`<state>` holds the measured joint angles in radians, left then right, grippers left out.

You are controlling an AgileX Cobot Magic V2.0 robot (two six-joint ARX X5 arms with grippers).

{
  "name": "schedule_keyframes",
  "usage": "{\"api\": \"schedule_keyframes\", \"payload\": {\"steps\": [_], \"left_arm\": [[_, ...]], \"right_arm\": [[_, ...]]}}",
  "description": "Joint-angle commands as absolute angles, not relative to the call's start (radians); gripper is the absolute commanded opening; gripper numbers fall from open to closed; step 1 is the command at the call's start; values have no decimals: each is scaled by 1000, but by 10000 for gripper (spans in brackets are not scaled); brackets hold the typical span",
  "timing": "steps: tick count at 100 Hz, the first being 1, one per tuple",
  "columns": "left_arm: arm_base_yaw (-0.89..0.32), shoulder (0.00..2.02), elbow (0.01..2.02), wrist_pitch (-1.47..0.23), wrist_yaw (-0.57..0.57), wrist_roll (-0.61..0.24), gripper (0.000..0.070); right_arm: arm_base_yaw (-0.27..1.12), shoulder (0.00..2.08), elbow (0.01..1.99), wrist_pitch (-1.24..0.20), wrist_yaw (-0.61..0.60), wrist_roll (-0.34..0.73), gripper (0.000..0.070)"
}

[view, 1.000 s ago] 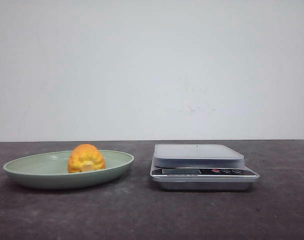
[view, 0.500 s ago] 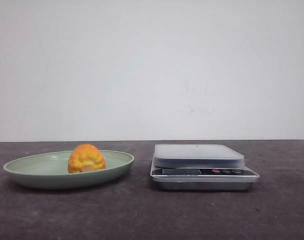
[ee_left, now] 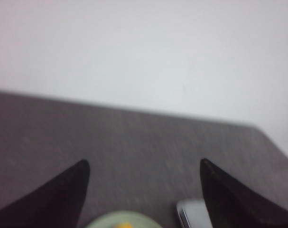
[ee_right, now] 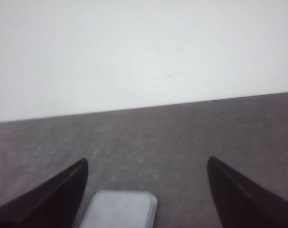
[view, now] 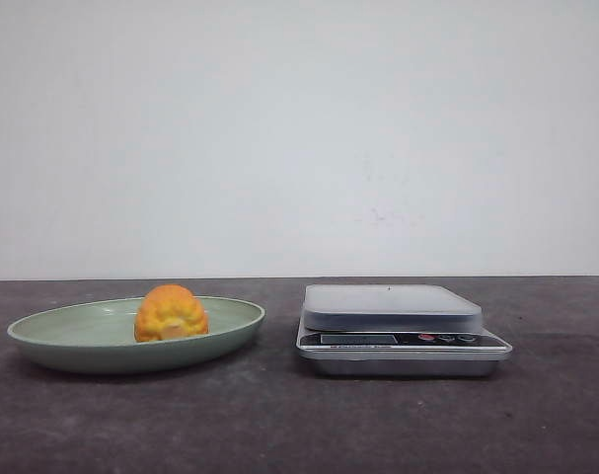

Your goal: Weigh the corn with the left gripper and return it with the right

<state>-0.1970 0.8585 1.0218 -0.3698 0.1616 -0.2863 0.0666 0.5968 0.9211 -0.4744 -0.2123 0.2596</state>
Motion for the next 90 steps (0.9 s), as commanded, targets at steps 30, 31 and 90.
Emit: {"api": "schedule_keyframes", "payload": {"steps": [30,31,90], "left_arm": [[-389,1238,1041,-396,47,-267,433],[-392,1248,1041,-395,47,-267,433],[-528,1591,1040,-416,-5,-334,434]], "right_arm": [[70,654,974,-567,-239,211,563],[70,654,974,-570,-239,209,564],[70,652,974,-588,-239,192,564]]}}
